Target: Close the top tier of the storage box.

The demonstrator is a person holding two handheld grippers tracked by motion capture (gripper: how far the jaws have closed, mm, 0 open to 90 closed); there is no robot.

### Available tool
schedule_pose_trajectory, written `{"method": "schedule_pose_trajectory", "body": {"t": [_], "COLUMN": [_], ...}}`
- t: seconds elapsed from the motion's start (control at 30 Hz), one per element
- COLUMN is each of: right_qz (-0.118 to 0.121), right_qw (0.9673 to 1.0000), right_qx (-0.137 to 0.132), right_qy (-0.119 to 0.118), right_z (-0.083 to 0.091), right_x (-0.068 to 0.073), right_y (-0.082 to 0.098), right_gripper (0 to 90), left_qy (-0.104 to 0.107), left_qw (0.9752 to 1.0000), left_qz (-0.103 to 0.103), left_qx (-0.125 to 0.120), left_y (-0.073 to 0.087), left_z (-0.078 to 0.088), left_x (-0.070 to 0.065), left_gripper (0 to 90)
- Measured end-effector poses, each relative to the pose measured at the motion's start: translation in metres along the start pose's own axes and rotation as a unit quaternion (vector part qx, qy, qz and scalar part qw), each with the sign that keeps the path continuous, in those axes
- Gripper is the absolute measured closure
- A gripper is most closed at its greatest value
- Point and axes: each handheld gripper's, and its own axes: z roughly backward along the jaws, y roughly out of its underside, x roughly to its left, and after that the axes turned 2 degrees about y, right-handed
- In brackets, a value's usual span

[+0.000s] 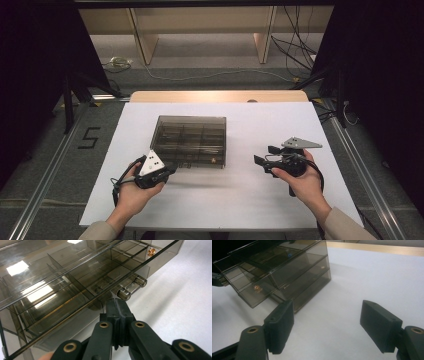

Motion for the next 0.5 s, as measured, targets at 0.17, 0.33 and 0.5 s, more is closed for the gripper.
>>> {"method": "schedule_pose_trajectory", "body": {"t": [0.17, 0.33, 0.5], "right_qz": [0.000, -0.001, -0.001], "right_qw": [1.0000, 1.0000, 1.0000], "right_qx": [-0.001, -0.001, -0.001], "right_qy": [0.000, -0.001, -0.001], "right_z": [-0.0003, -0.0004, -0.0004], "right_x": [-0.0001, -0.0002, 0.0000], "right_y": [0.0001, 0.0003, 0.0004], "right_gripper": [28.2, 28.2, 28.2], "left_qy": [-0.001, -0.001, 0.000], "left_qw": [1.0000, 1.0000, 1.0000], "left_qz": [-0.001, 0.001, 0.002], "left_qx": [0.001, -0.002, -0.005], "left_y": [-0.0005, -0.0012, -0.0021], "left_z": [-0.0008, -0.0016, -0.0024], "left_x": [0.0007, 0.0014, 0.0013], "left_gripper": [89.5, 89.5, 89.5]}}
